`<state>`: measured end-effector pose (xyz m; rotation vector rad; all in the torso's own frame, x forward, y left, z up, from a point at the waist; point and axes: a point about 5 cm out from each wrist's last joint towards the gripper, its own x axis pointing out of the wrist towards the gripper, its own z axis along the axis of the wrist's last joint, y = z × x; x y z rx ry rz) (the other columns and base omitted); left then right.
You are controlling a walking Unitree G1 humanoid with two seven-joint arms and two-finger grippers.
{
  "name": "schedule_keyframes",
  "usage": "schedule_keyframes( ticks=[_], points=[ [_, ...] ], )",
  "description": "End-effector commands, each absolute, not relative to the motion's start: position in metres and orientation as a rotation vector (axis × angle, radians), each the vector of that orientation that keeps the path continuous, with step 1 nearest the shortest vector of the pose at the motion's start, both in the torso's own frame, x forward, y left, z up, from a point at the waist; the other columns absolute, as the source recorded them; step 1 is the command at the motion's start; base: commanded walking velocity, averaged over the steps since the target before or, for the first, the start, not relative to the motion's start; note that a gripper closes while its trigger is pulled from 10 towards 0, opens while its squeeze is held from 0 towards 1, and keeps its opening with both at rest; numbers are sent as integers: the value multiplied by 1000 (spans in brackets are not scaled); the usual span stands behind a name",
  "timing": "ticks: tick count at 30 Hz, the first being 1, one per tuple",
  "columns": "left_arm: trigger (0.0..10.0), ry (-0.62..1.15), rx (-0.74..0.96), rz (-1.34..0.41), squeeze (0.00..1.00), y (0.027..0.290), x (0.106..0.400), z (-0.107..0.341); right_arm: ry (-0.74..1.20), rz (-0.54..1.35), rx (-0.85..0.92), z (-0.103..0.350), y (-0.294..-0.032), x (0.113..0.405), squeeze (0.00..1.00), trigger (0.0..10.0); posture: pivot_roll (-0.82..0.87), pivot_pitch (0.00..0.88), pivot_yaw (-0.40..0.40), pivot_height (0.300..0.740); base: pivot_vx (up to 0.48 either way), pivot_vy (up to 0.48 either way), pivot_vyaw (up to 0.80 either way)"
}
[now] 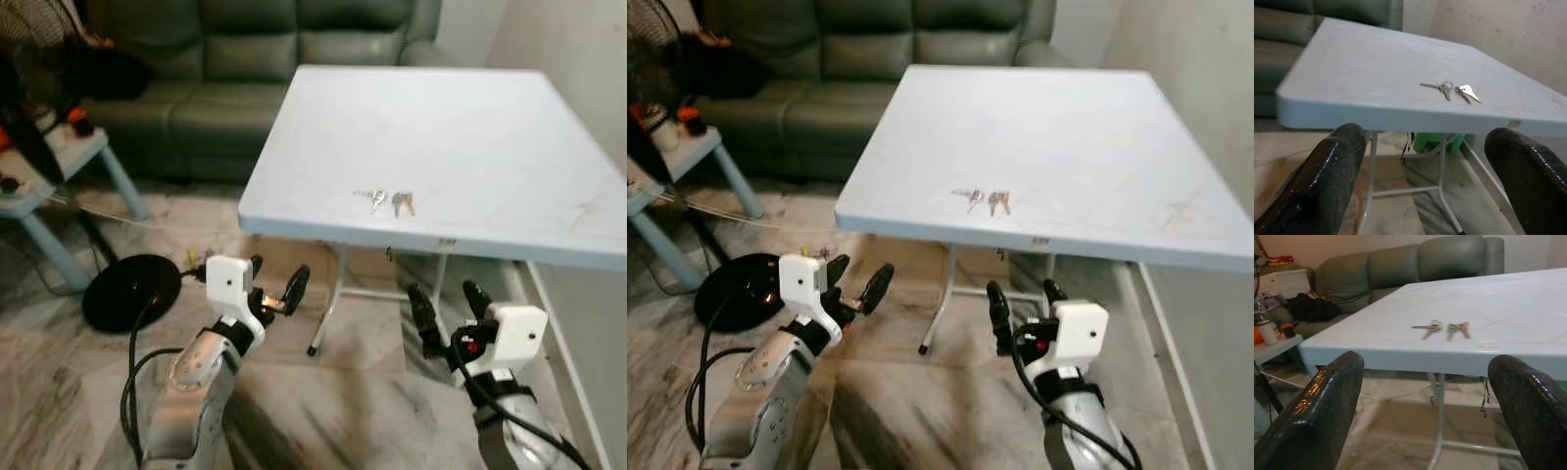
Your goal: Hang keys on a hook
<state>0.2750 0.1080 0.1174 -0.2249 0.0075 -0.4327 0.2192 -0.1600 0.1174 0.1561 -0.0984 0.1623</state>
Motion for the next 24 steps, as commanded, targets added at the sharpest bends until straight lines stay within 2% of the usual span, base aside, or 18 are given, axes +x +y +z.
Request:
schedule_keyframes(
  ticks=[1, 24],
  points=[
    [10000, 3, -206, -398, 0, 116, 275, 119, -107, 178, 159, 121, -155, 220, 0, 10000, 106, 52, 13, 740, 0, 0, 0],
    [10000, 8, -158, -438, 0, 113, 274, 118, -107, 165, 156, 122, -156, 221, 0, 10000, 110, 58, 14, 740, 0, 0, 0]
  ],
)
